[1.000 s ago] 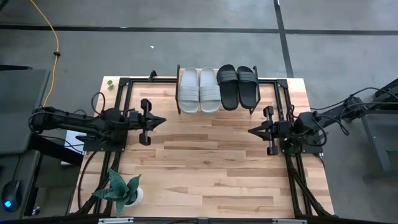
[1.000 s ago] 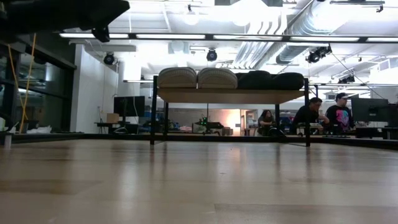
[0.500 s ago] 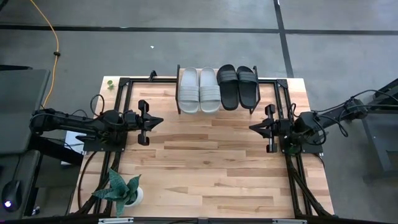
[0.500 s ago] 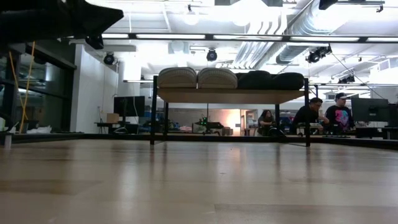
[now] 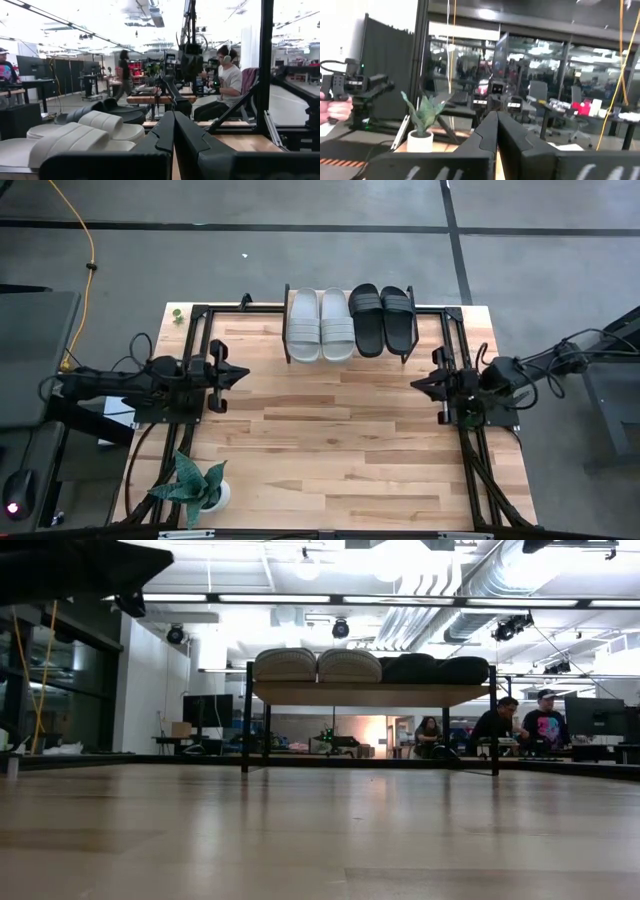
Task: Pick and place slides into the shelf
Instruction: Return to Home Position
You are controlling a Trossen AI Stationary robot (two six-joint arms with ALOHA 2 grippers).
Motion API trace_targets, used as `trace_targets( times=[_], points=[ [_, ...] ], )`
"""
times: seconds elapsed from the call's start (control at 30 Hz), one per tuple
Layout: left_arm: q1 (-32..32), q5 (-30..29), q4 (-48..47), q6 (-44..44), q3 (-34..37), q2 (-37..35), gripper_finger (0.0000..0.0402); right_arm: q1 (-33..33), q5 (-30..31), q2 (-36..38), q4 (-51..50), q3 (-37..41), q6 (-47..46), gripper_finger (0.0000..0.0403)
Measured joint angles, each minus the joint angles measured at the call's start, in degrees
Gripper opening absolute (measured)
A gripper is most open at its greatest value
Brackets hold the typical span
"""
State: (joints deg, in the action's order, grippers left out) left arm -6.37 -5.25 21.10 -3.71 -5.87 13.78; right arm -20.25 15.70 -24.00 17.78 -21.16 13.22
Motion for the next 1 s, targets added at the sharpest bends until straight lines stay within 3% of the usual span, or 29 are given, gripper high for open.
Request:
trace_targets(
  times=[0.2, 0.33, 0.77, 1.0],
  points=[
    [0.0, -0.36, -6.97, 0.14, 0.0, -8.61, 0.0, -0.02, 0.27, 7.49, 8.51, 6.59, 1.95, 0.0],
    [0.0, -0.36, -10.56, 0.37, 0.0, -13.39, 0.0, -0.02, 0.26, 12.99, 8.88, 9.61, 2.35, 0.0],
    [0.0, -0.31, -11.25, 0.82, 0.0, -13.44, 0.0, -0.02, -4.42, 23.5, 14.07, 16.87, 4.82, 0.0],
    [0.0, 1.15, -11.03, 1.1, 0.0, -13.44, 0.0, -0.02, -3.65, 23.73, 15.94, 17.54, 5.31, 0.0]
  ],
)
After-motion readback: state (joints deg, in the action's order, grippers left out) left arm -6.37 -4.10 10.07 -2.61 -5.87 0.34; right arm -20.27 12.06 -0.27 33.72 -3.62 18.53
